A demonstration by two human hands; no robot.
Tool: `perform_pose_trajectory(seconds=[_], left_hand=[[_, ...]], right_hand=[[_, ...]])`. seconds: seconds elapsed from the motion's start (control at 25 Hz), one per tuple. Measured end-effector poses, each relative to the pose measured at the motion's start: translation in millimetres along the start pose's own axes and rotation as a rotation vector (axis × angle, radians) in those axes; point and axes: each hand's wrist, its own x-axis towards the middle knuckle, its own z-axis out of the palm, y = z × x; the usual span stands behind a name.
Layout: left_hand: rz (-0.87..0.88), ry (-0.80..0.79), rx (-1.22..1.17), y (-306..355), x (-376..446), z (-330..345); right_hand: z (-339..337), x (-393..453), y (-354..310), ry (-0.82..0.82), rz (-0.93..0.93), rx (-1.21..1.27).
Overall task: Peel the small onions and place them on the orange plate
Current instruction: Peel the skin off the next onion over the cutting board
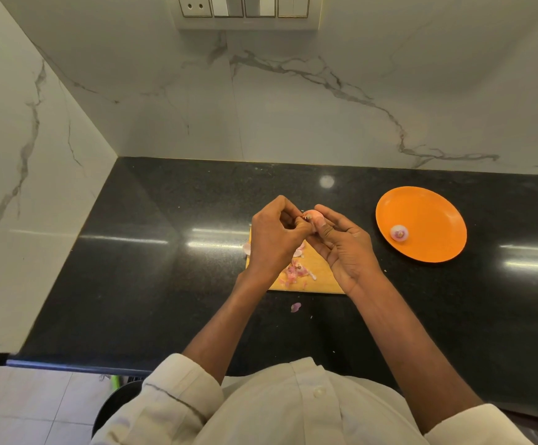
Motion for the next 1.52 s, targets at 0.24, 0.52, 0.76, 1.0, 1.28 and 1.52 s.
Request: perform_pose_trajectory(seconds=[0.24,0.52,0.76,1.0,1.28,1.52], left_hand=[[-0.123,0.022,-0.238,-4.3,-1.1,-3.0],[-0.002,-0.134,-0.251,-6.1,-0.5,-9.5],[-0.034,0.023,-0.349,-5.2,-0.8,-0.6],[0.002,0.012,-0.226,-7.1,-0.8,-6.0],[-0.042,0.186,-0.241,-3.5,-4.9,0.6],[-0.109,0.135,-0.327,-9.9,-2.0,-1.6]], right_hand=[[1.0,0.7,1.0,-0.008,0.065,0.104],[0.2,-1.5,-4.7,-0.031,-0.007,0.070],[0.2,-3.0,-4.0,-0.050,0.014,0.083],[1.5,-4.0,-3.3,-0.043,0.000,0.093],[6.1,0.3,1.3,-0.045,0.007,0.077],[7.5,-0.4,-1.4,-0.003,-0.027,0.000]])
